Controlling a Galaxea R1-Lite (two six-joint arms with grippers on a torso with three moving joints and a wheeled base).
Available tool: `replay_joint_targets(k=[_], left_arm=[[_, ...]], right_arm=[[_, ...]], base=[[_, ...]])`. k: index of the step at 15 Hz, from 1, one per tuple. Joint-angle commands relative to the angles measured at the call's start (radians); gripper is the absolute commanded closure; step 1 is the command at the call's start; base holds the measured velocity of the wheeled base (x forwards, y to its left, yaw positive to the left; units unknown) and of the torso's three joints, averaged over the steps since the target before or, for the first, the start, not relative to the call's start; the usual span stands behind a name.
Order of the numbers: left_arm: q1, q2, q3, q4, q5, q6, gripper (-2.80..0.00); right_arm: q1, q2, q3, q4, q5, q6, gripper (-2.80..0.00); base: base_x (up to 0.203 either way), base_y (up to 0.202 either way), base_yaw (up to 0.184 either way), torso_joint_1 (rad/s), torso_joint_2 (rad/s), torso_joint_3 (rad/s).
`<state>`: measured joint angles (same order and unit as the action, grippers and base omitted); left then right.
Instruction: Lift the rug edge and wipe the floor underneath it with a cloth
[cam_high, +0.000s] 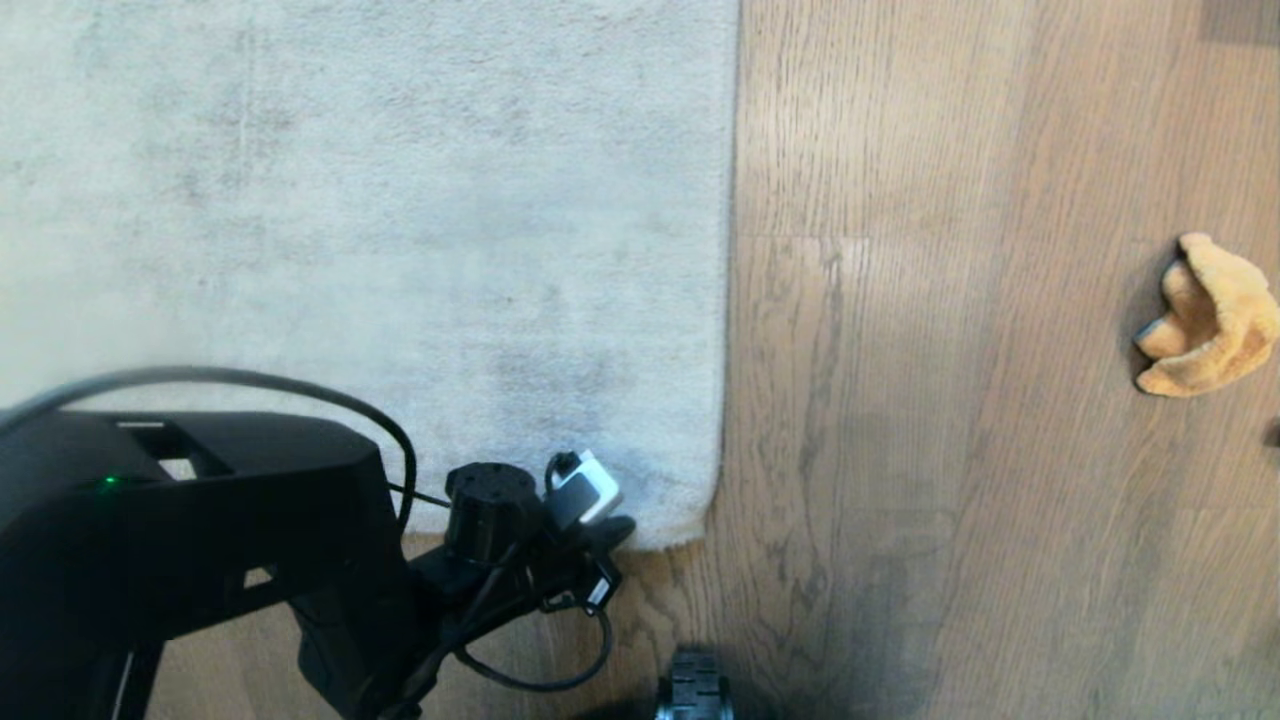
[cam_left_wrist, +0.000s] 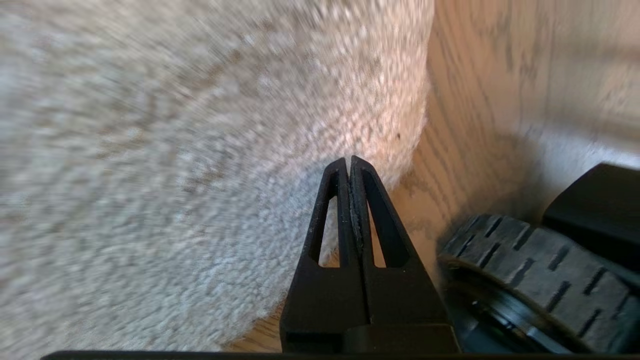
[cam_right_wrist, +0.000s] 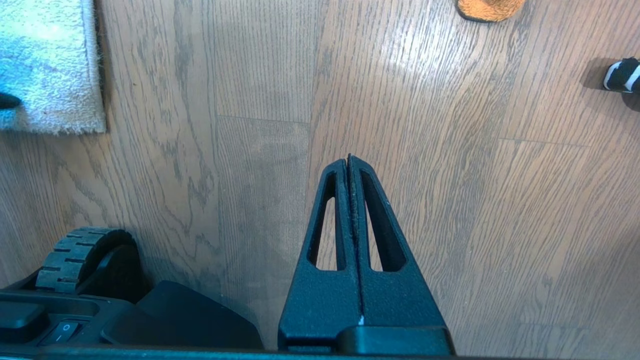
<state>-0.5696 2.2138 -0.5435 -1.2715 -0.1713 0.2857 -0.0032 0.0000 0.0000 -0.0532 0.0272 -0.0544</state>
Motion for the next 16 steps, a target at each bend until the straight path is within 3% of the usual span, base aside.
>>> replay_joint_targets(k=[1,8,16], left_arm=[[-0.001,-0.061,0.018,-0.007,-0.001,-0.011,0.0],[-0.018,-0.316,0.192,-0.002,0.014,-0.123,0.0],[0.02,-0.738,0.489,0.039,0.223,-0.223,0.0]], right_arm=[[0.0,0.002,0.0,0.0,0.0,-0.001,0.0],[0.0,0.002,0.0,0.0,0.0,-0.001,0.0],[0.0,0.002,0.0,0.0,0.0,-0.001,0.0]], base=[[0.0,0.0,0.0,0.0,0.0,0.0],[0.0,0.0,0.0,0.0,0.0,0.0],[0.0,0.0,0.0,0.0,0.0,0.0]])
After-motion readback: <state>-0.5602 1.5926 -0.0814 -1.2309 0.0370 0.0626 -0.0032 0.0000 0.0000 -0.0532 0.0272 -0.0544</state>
